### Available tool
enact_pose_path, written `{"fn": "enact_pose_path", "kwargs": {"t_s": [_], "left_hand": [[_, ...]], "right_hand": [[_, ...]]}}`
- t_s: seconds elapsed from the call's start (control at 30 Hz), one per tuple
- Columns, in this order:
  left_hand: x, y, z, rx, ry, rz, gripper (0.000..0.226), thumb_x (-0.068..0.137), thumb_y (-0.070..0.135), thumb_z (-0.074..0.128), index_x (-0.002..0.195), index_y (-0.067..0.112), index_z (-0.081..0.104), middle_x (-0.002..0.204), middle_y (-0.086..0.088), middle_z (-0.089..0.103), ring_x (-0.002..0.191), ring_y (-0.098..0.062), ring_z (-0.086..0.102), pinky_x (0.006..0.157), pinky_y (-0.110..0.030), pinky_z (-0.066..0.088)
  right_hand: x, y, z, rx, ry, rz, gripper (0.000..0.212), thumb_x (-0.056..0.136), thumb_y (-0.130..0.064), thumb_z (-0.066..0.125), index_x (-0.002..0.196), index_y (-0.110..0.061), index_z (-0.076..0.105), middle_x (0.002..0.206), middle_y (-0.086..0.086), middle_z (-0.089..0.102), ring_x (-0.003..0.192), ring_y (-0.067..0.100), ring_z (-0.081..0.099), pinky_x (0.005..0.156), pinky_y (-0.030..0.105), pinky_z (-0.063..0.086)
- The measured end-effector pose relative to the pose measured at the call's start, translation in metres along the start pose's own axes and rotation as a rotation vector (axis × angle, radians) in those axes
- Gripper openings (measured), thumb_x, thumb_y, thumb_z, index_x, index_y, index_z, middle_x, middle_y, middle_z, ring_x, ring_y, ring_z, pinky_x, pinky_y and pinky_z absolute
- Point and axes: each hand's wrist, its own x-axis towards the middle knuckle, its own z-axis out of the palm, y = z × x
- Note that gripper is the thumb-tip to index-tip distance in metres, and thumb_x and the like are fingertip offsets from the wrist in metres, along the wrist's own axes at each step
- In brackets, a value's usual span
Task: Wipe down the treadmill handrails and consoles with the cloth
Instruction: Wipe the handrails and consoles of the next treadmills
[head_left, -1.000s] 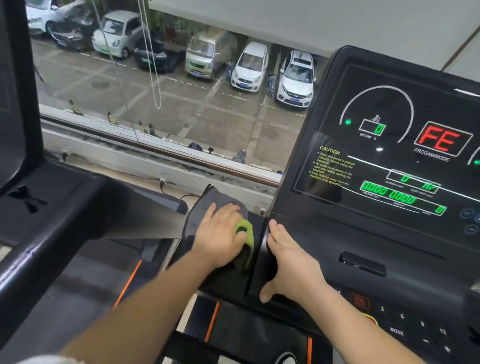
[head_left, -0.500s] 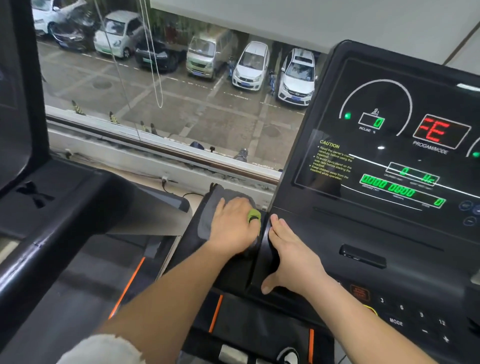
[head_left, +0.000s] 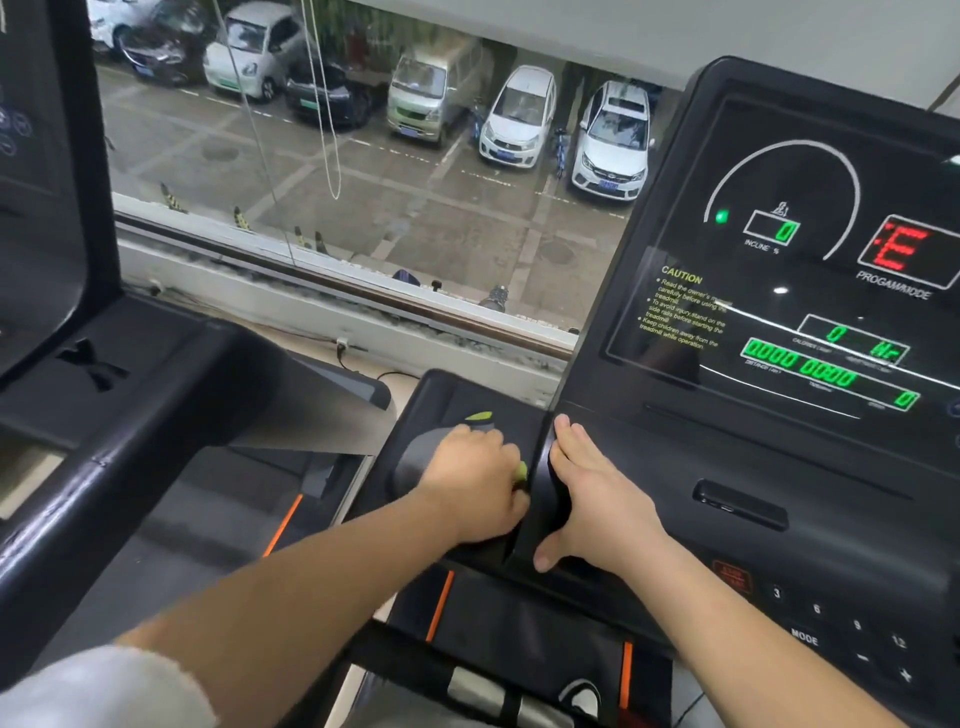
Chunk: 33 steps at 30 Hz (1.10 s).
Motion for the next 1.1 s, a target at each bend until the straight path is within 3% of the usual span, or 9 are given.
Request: {"fn": "enact_pose_path", "kwargs": {"t_s": [0.23,0.33,0.43,0.53,0.6,0.67,0.77,0.83,1.1], "left_hand": [[-0.001,0.023,-0.009,-0.187,-0.139,-0.330,0.045,0.097,0.044,0.039,0.118,0.010,0.058,0.115,-0.012,0.066,0.105,-0.031,0.063,0.079,-0.038,0.043],[-0.006,0.015,-0.021,-0.610,-0.113,-0.490,0.043,0.093,0.047,0.042,0.106,0.013,0.065,0.107,-0.009,0.068,0.103,-0.030,0.063,0.078,-0.035,0.042],[-0.019,-0.015,-0.045,-1.307,-0.027,-0.817,0.037,0.089,0.041,0.054,0.100,0.009,0.070,0.102,-0.013,0.071,0.088,-0.028,0.066,0.071,-0.033,0.046],[-0.028,-0.050,-0.070,-1.573,0.211,-0.880,0.037,0.081,0.041,0.057,0.097,0.010,0.070,0.096,-0.017,0.074,0.088,-0.033,0.071,0.078,-0.043,0.057],[-0.027,-0.059,-0.081,-1.453,0.387,-0.789,0.031,0.083,0.041,0.053,0.084,0.013,0.067,0.082,-0.013,0.070,0.081,-0.033,0.065,0.077,-0.044,0.053],[-0.026,-0.050,-0.075,-1.035,0.448,-0.704,0.027,0.091,0.041,0.048,0.084,0.017,0.059,0.083,-0.007,0.063,0.084,-0.033,0.056,0.081,-0.043,0.047],[-0.040,-0.016,-0.026,-0.525,0.398,-0.383,0.026,0.093,0.048,0.046,0.097,0.026,0.061,0.094,0.001,0.065,0.091,-0.028,0.062,0.094,-0.041,0.046],[-0.046,0.004,0.017,-0.263,0.239,-0.116,0.030,0.091,0.053,0.043,0.094,0.029,0.059,0.094,0.004,0.063,0.089,-0.025,0.061,0.091,-0.044,0.040],[-0.027,0.013,0.038,-0.149,0.372,-0.181,0.042,0.086,0.056,0.055,0.081,0.014,0.060,0.077,-0.006,0.059,0.070,-0.029,0.054,0.072,-0.042,0.039]], "right_hand": [[-0.003,0.000,0.002,-0.025,-0.001,-0.019,0.152,0.050,-0.056,0.095,0.165,-0.032,-0.002,0.160,-0.032,-0.031,0.154,-0.003,-0.014,0.116,0.039,0.040],[-0.003,-0.001,0.003,-0.034,-0.002,-0.030,0.151,0.052,-0.056,0.095,0.165,-0.028,-0.001,0.161,-0.029,-0.031,0.152,-0.004,-0.018,0.120,0.037,0.035],[-0.002,-0.002,0.003,-0.033,0.000,-0.027,0.149,0.053,-0.055,0.095,0.165,-0.027,0.000,0.161,-0.029,-0.031,0.152,-0.004,-0.019,0.121,0.037,0.033],[-0.003,-0.003,0.001,-0.041,-0.027,-0.018,0.149,0.054,-0.054,0.095,0.165,-0.029,-0.002,0.160,-0.030,-0.032,0.152,-0.004,-0.018,0.120,0.040,0.035],[-0.002,-0.003,0.002,-0.031,-0.023,-0.014,0.148,0.054,-0.053,0.095,0.165,-0.029,0.000,0.159,-0.031,-0.032,0.152,-0.005,-0.018,0.119,0.041,0.036],[-0.002,-0.003,0.002,-0.032,-0.022,-0.015,0.148,0.053,-0.055,0.095,0.165,-0.028,0.002,0.160,-0.031,-0.032,0.152,-0.005,-0.019,0.119,0.039,0.036],[-0.002,-0.002,0.003,-0.037,-0.026,-0.013,0.148,0.052,-0.056,0.095,0.165,-0.027,0.004,0.159,-0.032,-0.033,0.151,-0.007,-0.019,0.118,0.036,0.037],[-0.002,-0.002,0.002,-0.043,-0.019,-0.018,0.147,0.053,-0.055,0.094,0.165,-0.028,0.003,0.159,-0.032,-0.032,0.151,-0.006,-0.019,0.119,0.035,0.036],[-0.004,-0.004,0.001,-0.022,-0.023,-0.001,0.149,0.056,-0.050,0.096,0.165,-0.029,-0.004,0.158,-0.034,-0.033,0.152,-0.004,-0.018,0.118,0.037,0.037]]}}
